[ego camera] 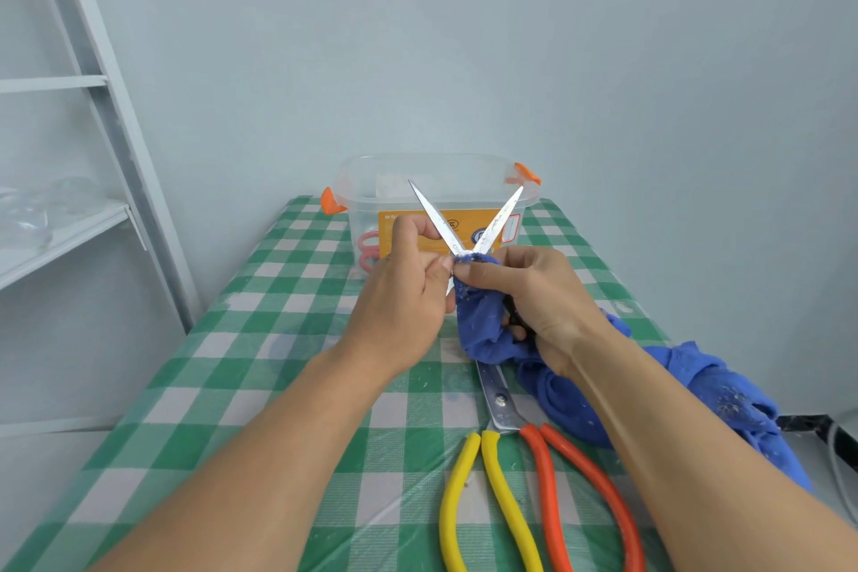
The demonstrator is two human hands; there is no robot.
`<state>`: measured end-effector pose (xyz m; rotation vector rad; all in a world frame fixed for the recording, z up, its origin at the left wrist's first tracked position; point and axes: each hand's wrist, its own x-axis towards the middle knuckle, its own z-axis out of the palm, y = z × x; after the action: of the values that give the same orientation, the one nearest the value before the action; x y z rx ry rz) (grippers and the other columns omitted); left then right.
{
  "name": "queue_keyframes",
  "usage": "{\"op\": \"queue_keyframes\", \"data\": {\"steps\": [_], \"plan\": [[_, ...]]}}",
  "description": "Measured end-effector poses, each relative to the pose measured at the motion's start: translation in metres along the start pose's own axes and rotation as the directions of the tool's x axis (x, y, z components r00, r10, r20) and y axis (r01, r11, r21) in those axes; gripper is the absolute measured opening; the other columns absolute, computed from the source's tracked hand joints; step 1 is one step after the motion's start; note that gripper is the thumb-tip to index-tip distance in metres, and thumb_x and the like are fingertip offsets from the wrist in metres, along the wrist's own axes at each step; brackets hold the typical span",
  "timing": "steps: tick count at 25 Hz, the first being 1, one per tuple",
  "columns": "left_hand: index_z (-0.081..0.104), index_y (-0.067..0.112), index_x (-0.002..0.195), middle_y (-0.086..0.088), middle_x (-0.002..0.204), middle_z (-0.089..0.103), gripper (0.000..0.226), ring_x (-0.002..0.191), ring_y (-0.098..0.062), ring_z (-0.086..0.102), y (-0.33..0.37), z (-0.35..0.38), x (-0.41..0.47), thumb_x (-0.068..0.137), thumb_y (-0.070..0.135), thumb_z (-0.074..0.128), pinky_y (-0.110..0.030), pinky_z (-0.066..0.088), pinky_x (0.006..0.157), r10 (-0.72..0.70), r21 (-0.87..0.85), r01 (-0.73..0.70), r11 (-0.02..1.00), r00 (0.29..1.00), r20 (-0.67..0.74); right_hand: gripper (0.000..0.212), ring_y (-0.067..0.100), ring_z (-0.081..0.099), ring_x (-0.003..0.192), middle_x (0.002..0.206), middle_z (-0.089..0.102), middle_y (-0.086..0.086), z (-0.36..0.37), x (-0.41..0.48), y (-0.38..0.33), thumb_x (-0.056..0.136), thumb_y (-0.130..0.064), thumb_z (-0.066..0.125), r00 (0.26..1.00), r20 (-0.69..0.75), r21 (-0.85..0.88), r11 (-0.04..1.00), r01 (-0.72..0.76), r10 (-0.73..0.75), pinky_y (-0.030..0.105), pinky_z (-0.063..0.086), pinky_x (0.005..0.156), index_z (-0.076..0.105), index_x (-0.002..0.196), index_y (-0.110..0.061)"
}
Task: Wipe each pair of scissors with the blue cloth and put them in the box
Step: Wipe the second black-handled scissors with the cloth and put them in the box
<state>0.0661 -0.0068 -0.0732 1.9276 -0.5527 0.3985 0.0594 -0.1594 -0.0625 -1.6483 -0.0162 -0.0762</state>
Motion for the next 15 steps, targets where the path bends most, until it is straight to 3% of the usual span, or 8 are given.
{"op": "queue_keyframes", "data": {"steps": [4, 8, 13, 15], "plan": [[0.038, 0.017, 0.112, 0.002, 0.064, 0.058, 0.012, 0.038, 0.000, 0.051, 0.0019, -0.0012, 0.0003, 0.105, 0.008, 0.042, -0.015, 0.032, 0.045, 0.005, 0.005, -0.005, 1.000, 1.000, 0.018, 0.031, 0.019, 0.040, 0.042, 0.059, 0.049, 0.010, -0.0006, 0.0005, 0.0025, 0.079, -0.027, 0.080, 1.000, 0.011, 0.052, 0.998, -0.027, 0.027, 0.023, 0.028, 0.042, 0.056, 0.065, -0.014], [0.039, 0.017, 0.114, 0.005, 0.064, 0.059, 0.013, 0.041, 0.001, 0.052, 0.0020, -0.0005, 0.0008, 0.105, 0.009, 0.043, -0.025, 0.033, 0.050, 0.036, 0.057, -0.038, 0.998, 0.999, 0.036, 0.024, 0.021, 0.039, 0.042, 0.062, 0.052, 0.014, 0.0026, -0.0024, -0.0005, 0.081, -0.028, 0.077, 0.995, 0.006, 0.110, 0.989, -0.098, 0.098, 0.024, 0.024, 0.043, 0.064, 0.067, -0.012], [0.040, 0.017, 0.114, 0.007, 0.060, 0.059, 0.014, 0.043, 0.000, 0.051, -0.0006, 0.0001, 0.0012, 0.103, 0.010, 0.046, -0.029, 0.036, 0.055, 0.069, 0.092, -0.071, 0.993, 0.997, 0.029, 0.035, 0.020, 0.036, 0.040, 0.058, 0.052, 0.012, 0.0047, -0.0075, -0.0058, 0.085, -0.029, 0.072, 0.981, 0.014, 0.143, 0.970, -0.195, 0.195, 0.025, 0.020, 0.046, 0.064, 0.052, -0.016], [0.040, 0.018, 0.114, 0.007, 0.061, 0.059, 0.014, 0.042, 0.000, 0.050, -0.0006, -0.0007, 0.0010, 0.103, 0.010, 0.047, -0.029, 0.035, 0.054, 0.062, 0.092, -0.063, 0.994, 0.998, 0.020, 0.033, 0.020, 0.036, 0.041, 0.061, 0.052, 0.013, 0.0056, -0.0082, -0.0066, 0.085, -0.031, 0.071, 0.978, 0.004, 0.127, 0.970, -0.207, 0.209, 0.025, 0.021, 0.045, 0.063, 0.058, -0.013]]}}
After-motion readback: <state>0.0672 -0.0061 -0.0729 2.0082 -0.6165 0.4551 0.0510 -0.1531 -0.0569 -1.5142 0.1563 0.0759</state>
